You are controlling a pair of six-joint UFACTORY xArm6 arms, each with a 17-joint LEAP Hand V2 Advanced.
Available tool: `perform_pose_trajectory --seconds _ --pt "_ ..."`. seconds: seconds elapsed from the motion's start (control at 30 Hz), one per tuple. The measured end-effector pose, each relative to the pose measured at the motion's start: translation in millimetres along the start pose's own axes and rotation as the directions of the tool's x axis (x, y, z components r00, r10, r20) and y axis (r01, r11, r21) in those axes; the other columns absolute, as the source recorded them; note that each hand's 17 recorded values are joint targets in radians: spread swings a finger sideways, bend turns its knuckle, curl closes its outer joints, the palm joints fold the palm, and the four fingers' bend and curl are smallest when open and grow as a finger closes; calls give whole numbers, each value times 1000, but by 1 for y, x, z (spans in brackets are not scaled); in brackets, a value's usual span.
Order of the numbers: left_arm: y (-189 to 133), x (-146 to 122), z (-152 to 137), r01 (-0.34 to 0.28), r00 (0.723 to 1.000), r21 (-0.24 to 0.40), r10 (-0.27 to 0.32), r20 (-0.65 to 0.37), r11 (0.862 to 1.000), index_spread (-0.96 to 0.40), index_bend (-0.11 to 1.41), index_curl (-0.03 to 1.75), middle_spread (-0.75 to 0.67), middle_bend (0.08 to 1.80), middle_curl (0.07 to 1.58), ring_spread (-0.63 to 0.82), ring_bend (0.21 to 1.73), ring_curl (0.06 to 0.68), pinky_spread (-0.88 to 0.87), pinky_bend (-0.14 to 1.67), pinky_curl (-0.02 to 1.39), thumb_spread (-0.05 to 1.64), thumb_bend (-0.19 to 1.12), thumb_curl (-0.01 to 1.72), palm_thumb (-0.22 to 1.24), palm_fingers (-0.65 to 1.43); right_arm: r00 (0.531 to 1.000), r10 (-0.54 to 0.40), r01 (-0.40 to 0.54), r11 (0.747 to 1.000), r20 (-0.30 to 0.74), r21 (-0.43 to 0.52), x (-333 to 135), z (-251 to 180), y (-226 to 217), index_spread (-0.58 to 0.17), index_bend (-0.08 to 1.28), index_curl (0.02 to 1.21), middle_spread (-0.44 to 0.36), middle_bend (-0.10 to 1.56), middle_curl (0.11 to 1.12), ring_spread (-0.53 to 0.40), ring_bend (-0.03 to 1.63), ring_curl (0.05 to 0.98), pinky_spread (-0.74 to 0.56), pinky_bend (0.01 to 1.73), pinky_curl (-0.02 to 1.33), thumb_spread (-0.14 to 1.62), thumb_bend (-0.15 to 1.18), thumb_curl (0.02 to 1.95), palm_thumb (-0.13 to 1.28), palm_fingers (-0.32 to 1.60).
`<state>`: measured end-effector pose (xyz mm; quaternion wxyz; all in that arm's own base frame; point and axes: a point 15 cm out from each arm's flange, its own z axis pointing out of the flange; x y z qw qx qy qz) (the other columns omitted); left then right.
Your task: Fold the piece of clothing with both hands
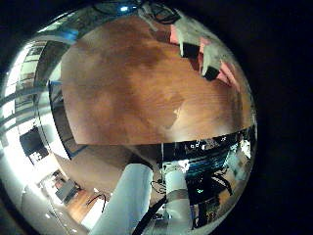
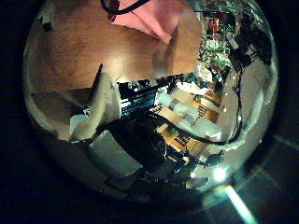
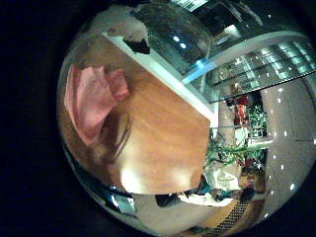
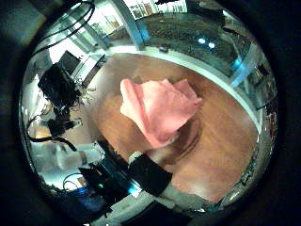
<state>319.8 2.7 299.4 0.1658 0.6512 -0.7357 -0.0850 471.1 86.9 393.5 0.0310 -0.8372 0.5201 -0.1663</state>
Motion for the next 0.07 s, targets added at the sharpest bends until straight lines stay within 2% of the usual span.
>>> perform_pose_trajectory --seconds 0.07 --pt "4 5 -3 -3 1000 13 3 16 1000 -30 182 436 85 206 458 22 770 274 29 308 599 1357 -7 448 525 301 1000 18 -17 999 1 -44 5 1 23 -436 179 343 -93 363 418 39 803 331 411 857 421 1176 -22 280 292 144"
